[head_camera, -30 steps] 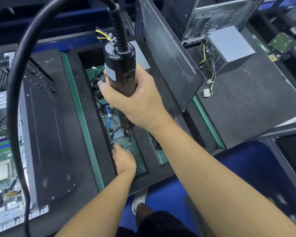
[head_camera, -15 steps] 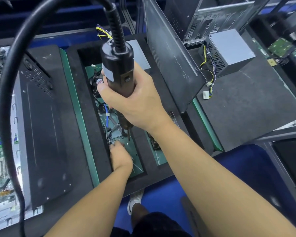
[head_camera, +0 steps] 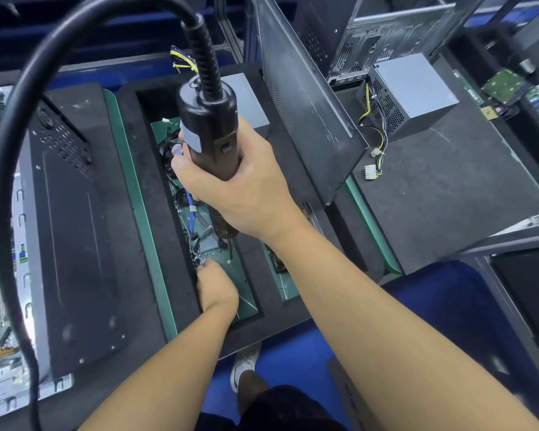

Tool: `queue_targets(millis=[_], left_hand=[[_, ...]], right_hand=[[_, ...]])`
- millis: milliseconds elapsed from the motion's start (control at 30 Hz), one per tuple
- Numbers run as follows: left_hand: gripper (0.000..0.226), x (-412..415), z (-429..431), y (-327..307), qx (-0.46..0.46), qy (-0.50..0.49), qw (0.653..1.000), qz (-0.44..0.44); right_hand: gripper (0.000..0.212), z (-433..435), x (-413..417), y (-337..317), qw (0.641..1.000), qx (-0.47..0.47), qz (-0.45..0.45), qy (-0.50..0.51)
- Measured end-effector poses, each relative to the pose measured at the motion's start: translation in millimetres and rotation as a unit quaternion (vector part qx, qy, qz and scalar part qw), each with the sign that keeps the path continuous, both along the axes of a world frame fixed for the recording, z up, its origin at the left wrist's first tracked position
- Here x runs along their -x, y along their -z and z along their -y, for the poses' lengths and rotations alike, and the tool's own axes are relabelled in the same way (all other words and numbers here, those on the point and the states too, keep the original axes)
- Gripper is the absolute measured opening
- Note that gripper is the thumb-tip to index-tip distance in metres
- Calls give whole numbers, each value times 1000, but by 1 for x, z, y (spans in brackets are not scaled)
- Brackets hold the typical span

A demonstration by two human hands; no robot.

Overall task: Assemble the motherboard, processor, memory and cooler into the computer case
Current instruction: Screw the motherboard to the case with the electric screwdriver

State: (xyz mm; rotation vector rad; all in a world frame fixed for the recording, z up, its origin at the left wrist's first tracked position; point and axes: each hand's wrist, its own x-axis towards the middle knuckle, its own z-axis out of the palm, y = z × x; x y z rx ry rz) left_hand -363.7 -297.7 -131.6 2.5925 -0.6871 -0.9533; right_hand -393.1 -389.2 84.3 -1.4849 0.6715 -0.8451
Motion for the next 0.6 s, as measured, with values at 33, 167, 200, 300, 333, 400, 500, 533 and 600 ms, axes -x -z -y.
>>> queue_targets(millis=[33, 167, 200, 300, 333, 400, 500, 533, 600], left_hand=[[37, 0, -1, -1, -6, 10, 1000, 4], [33, 2, -1, -2, -13, 25, 1000, 10], [31, 1, 0, -3, -16, 17, 1000, 10], [29, 0, 2, -6, 19, 14, 1000, 19], [26, -1, 1, -8, 47, 25, 998, 26], [15, -2, 3, -16, 113, 3, 993, 15], [10, -4, 4, -33, 186, 24, 981, -44], [9, -5, 3, -40, 204, 34, 976, -71], [11, -12, 1, -59, 234, 11, 965, -119]], right_hand=[[24, 0, 1, 0, 1000, 2, -1, 0], [20, 0, 3, -1, 1000, 10, -3, -2], [20, 0, 4, -2, 1000, 11, -4, -1], [23, 0, 3, -6, 1000, 19, -6, 0], [21, 0, 2, -8, 1000, 21, -6, -1], [17, -2, 0, -14, 1000, 22, -6, -3], [20, -8, -10, -27, 1000, 27, -6, -14], [20, -10, -14, -33, 999, 31, -5, -22], [22, -14, -26, -49, 998, 44, -3, -40]])
